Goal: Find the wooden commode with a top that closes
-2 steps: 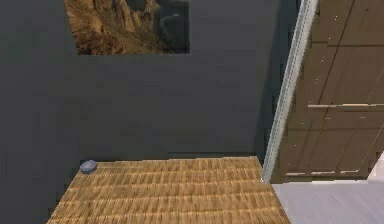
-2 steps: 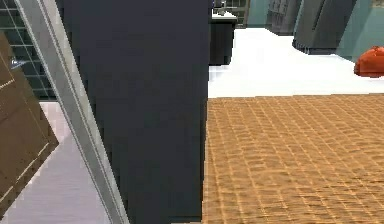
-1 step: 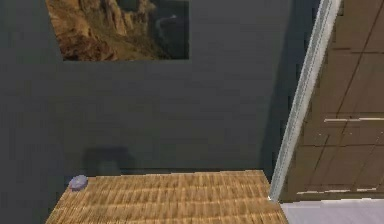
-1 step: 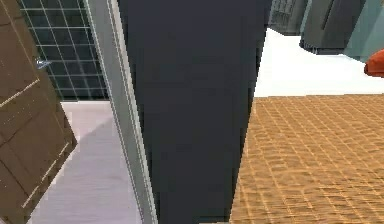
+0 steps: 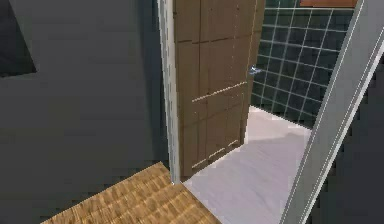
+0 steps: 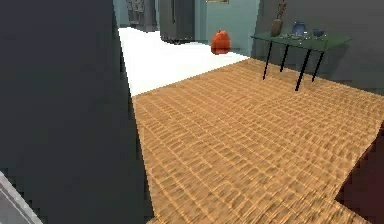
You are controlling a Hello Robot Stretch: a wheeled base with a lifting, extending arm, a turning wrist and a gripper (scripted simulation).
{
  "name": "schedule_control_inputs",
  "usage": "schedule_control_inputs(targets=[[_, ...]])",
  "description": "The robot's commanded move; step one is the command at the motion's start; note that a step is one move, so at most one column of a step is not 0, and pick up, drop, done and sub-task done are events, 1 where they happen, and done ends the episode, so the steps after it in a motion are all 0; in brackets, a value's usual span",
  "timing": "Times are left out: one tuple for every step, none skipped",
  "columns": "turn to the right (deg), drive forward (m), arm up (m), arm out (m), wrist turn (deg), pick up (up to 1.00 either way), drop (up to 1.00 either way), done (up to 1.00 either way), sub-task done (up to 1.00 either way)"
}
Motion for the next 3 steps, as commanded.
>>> schedule_control_inputs(targets=[[0.0,0.50,0.00,0.00,0.0,0.00,0.00,0.00,0.00],[21.0,0.00,0.00,0.00,0.0,0.00,0.00,0.00,0.00],[3.0,0.00,0.00,0.00,0.0,0.00,0.00,0.00,0.00]])
